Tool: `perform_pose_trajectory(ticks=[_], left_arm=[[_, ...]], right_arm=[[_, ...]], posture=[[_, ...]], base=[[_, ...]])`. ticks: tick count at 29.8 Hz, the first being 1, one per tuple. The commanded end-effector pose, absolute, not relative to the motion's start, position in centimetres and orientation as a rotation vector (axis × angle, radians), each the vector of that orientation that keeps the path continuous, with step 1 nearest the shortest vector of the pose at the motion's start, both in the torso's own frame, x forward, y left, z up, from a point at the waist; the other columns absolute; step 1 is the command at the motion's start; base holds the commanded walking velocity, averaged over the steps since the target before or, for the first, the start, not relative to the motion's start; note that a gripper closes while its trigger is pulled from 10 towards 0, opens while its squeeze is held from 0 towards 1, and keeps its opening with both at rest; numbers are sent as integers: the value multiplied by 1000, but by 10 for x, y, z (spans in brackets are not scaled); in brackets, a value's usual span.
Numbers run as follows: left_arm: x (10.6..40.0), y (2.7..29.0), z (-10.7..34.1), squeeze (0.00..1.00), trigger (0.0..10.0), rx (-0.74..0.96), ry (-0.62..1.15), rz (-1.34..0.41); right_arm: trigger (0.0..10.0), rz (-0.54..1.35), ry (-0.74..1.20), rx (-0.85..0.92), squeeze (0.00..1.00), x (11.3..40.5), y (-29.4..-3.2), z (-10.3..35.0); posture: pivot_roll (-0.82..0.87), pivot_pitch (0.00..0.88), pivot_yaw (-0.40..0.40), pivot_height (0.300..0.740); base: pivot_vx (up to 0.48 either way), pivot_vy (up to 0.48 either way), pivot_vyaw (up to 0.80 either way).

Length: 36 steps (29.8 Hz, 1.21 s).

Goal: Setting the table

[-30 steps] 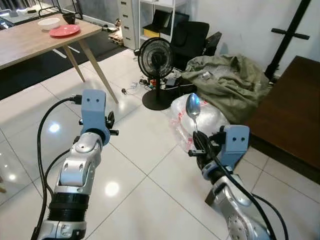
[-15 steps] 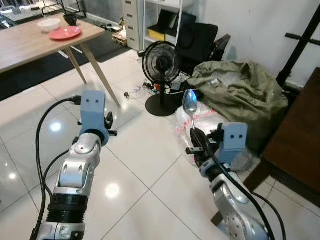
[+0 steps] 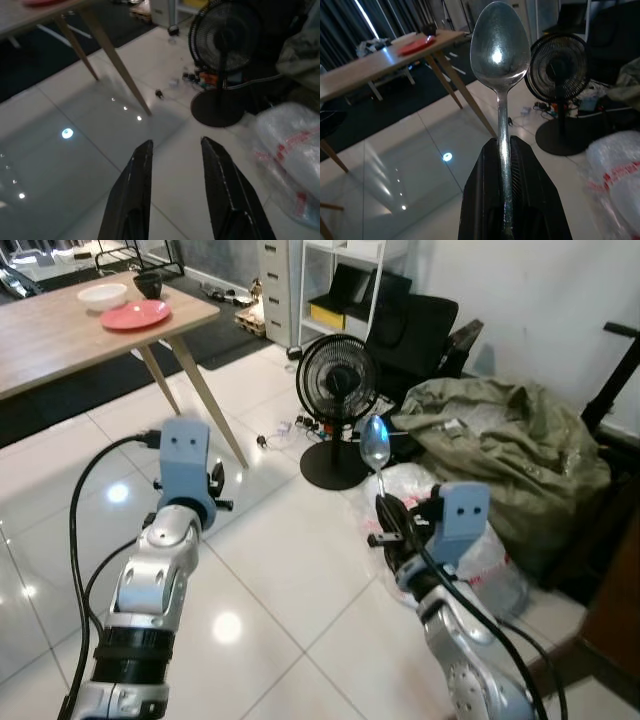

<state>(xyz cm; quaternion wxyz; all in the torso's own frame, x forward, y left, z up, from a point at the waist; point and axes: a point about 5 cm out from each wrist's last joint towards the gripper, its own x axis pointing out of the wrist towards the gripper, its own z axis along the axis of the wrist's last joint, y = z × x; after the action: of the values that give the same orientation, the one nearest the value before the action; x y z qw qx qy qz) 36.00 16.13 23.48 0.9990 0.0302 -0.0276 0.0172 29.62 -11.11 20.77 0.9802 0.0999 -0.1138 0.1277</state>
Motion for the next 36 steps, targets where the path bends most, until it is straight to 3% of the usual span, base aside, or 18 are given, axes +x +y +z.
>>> perform_pose_trajectory(ticks=[1, 23, 36], left_arm=[[360, 160, 230, 0, 10000, 65, -45, 36], [359, 161, 230, 0, 10000, 70, -51, 33], [359, 162, 230, 0, 10000, 70, -51, 36]], right_arm=[[10000, 261, -222, 202, 0, 296, -111, 204], [10000, 272, -236, 207, 0, 299, -110, 205], [10000, 262, -242, 221, 0, 301, -109, 206]], posture=[[68, 136, 132, 740], [78, 118, 135, 740], [83, 118, 136, 740]], base=[[480, 0, 0], [480, 0, 743], [480, 0, 0]])
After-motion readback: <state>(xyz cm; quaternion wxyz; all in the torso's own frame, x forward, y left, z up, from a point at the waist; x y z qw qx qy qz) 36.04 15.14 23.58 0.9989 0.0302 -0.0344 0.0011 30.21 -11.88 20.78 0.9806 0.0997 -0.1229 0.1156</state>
